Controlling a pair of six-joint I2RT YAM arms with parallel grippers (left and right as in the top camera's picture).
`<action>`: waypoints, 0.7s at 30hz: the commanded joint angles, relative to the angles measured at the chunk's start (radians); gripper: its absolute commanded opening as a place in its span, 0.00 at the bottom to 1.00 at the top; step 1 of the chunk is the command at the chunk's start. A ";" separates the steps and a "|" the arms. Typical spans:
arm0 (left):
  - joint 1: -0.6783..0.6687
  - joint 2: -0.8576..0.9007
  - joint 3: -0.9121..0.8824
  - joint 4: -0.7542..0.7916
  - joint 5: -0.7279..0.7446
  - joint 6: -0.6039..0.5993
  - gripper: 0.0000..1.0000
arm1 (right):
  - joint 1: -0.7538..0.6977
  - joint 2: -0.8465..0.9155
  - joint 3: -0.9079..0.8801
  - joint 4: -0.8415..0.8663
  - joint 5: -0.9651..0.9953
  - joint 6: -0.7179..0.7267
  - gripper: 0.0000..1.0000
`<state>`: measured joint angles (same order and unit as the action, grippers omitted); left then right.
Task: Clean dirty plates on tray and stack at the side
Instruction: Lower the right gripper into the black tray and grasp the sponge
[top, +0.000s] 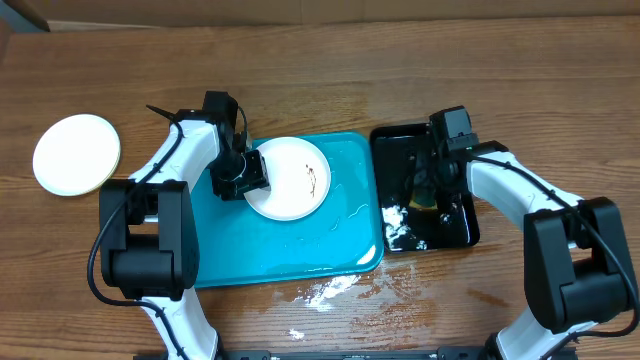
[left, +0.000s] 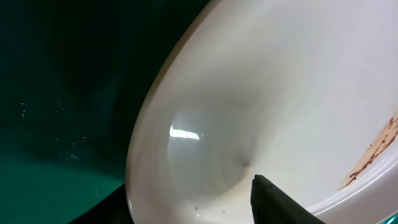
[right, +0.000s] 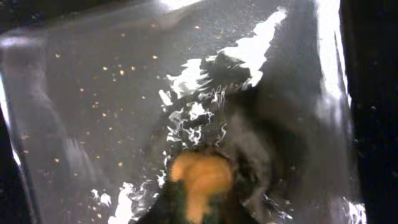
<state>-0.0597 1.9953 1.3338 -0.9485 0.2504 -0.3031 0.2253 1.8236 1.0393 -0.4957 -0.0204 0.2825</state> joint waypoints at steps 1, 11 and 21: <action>-0.015 -0.002 0.010 0.003 0.001 0.012 0.55 | 0.006 0.007 0.014 0.009 0.002 -0.003 0.28; -0.015 -0.002 0.010 0.003 -0.003 0.010 0.56 | 0.019 0.007 0.090 -0.330 -0.115 0.006 0.66; -0.014 -0.002 0.010 0.006 -0.049 0.012 0.55 | 0.055 0.007 0.111 -0.385 -0.073 0.005 0.67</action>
<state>-0.0662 1.9953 1.3338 -0.9455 0.2356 -0.3031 0.2821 1.8256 1.1030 -0.8368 -0.1059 0.2886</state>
